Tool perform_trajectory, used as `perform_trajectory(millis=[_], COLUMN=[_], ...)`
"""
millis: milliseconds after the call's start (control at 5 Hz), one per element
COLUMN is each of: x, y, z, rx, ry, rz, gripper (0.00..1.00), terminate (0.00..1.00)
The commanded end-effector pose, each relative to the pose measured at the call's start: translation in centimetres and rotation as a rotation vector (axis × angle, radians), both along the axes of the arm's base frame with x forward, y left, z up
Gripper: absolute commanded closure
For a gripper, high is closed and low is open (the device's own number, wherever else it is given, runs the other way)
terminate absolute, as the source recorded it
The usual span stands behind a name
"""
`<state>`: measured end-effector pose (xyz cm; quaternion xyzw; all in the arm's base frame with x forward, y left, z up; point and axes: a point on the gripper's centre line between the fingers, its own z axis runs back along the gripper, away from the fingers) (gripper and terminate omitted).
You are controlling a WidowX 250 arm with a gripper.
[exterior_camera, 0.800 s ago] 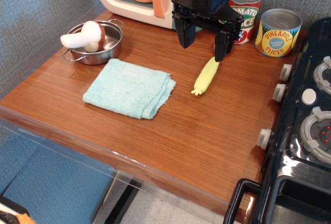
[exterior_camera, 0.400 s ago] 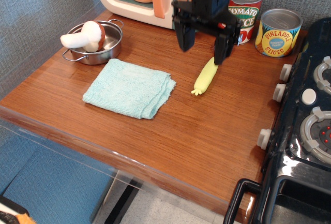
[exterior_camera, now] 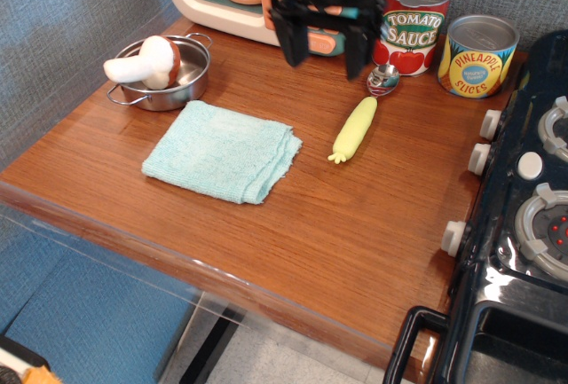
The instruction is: Take mushroom out of the pot and place it in between the pot and the spoon.
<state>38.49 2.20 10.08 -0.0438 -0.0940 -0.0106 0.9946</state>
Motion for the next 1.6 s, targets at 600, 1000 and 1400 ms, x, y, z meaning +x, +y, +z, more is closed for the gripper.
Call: perform_trajectory(millis=[600, 1000, 1400], x=[-0.5, -1.3, -1.3], y=[19.8, 18.8, 17.9], z=[-1.3, -4.3, -4.7], rx=[0.148, 0.125, 0.118], ry=[-0.121, -0.039, -0.030], rz=[0.177, 0.178, 0.160], gripper=[0.00, 0.00, 0.00], terminate=[0.00, 0.00, 0.00])
